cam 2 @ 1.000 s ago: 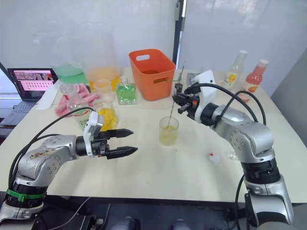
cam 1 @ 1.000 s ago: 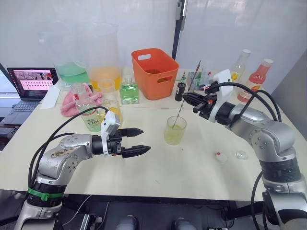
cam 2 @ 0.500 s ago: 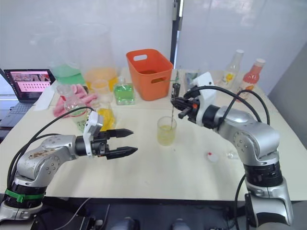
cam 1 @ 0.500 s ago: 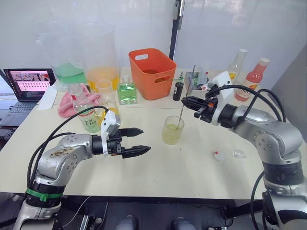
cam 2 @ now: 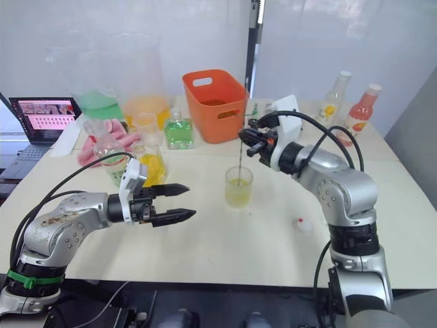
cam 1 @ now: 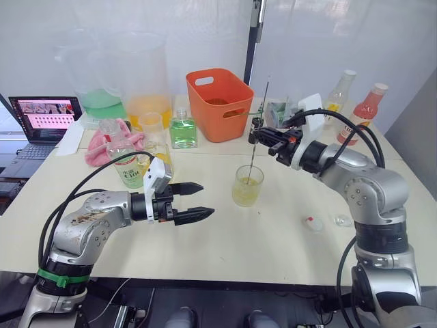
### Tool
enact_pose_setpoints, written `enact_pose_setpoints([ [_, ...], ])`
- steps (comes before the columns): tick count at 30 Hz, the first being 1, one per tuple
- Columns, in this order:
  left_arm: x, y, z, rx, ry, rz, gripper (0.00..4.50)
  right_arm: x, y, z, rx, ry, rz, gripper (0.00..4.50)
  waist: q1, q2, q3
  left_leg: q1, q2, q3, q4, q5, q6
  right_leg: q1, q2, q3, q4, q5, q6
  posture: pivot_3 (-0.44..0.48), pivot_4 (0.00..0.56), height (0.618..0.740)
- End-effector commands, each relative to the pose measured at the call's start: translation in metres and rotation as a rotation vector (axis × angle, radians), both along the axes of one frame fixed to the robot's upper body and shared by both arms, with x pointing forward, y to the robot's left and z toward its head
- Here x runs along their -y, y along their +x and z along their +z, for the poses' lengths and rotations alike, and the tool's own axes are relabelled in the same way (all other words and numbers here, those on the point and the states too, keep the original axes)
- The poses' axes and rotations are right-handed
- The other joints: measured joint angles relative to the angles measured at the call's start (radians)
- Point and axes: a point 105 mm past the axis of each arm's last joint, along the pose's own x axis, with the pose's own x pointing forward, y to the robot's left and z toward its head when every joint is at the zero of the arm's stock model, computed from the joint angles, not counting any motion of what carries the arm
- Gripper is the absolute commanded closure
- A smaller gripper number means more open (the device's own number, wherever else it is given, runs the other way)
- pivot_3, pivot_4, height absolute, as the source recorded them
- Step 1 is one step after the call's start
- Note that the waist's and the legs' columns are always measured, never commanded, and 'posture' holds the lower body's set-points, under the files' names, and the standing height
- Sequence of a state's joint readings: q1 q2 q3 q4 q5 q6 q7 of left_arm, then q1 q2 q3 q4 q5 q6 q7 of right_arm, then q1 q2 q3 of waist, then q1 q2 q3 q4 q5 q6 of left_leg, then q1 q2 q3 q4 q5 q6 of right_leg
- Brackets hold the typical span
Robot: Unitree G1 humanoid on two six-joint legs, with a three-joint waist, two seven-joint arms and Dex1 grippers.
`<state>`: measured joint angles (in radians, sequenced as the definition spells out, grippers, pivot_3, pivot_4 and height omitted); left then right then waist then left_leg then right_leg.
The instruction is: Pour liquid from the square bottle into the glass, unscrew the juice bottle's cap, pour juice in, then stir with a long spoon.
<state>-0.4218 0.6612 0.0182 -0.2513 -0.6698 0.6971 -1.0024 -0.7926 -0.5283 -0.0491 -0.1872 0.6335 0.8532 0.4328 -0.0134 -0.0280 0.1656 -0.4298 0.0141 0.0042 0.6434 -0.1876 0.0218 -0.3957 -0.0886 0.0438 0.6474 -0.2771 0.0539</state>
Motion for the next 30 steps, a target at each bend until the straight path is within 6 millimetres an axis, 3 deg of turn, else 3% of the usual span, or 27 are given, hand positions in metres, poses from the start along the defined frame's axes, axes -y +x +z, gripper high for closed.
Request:
enact_pose_setpoints([
  [1, 0.002, -0.005, 0.011, 0.047, -0.008, -0.019, 0.04, 0.000, -0.015, 0.016, 0.055, -0.031, 0.041, 4.50, 0.000, 0.000, 0.000, 0.000, 0.000, 0.000, 0.000, 0.000, 0.000, 0.000, 0.000, 0.000, 0.000, 0.000, 0.000, 0.000, 0.150, 0.739],
  [4, 0.003, -0.004, 0.011, 0.046, -0.007, -0.016, 0.04, -0.009, -0.035, 0.010, 0.023, -0.072, 0.130, 4.50, 0.000, 0.000, 0.000, 0.000, 0.000, 0.000, 0.000, 0.000, 0.000, 0.000, 0.000, 0.000, 0.000, 0.000, 0.000, 0.000, 0.150, 0.739],
  [8, 0.002, -0.003, 0.011, 0.043, -0.008, -0.015, 0.04, -0.016, -0.037, 0.012, 0.022, -0.045, 0.145, 4.50, -0.005, 0.000, 0.000, 0.000, 0.000, 0.000, 0.000, 0.000, 0.000, 0.000, 0.000, 0.000, 0.000, 0.000, 0.000, 0.000, 0.150, 0.739],
  [13, 0.000, 0.000, 0.010, 0.039, -0.007, -0.012, 0.04, -0.023, -0.022, 0.014, 0.047, 0.015, 0.097, 4.50, -0.005, 0.000, 0.000, 0.000, 0.001, 0.000, 0.000, 0.000, 0.000, 0.000, 0.001, 0.000, 0.000, 0.000, 0.000, 0.000, 0.150, 0.739],
  [20, -0.003, 0.001, 0.008, 0.038, -0.006, -0.010, 0.04, 0.005, 0.001, 0.010, 0.078, -0.018, -0.052, 4.50, 0.003, 0.000, 0.000, -0.001, -0.001, 0.000, 0.000, 0.000, 0.000, -0.001, 0.000, 0.000, 0.001, 0.000, 0.000, 0.000, 0.150, 0.739],
  [23, -0.004, 0.000, 0.006, 0.035, -0.007, -0.010, 0.04, 0.008, -0.007, 0.007, 0.064, -0.064, -0.020, 4.50, 0.001, 0.000, 0.000, -0.001, -0.001, 0.000, 0.000, 0.000, 0.000, -0.001, -0.001, -0.001, 0.000, 0.000, 0.000, 0.000, 0.150, 0.739],
  [30, -0.007, -0.001, 0.004, 0.033, -0.006, -0.008, 0.04, -0.004, -0.032, 0.004, 0.019, -0.110, 0.118, 4.50, -0.004, 0.000, 0.000, -0.001, 0.000, 0.000, 0.000, 0.000, 0.000, -0.001, 0.000, 0.000, 0.000, 0.000, 0.000, 0.000, 0.150, 0.739],
])
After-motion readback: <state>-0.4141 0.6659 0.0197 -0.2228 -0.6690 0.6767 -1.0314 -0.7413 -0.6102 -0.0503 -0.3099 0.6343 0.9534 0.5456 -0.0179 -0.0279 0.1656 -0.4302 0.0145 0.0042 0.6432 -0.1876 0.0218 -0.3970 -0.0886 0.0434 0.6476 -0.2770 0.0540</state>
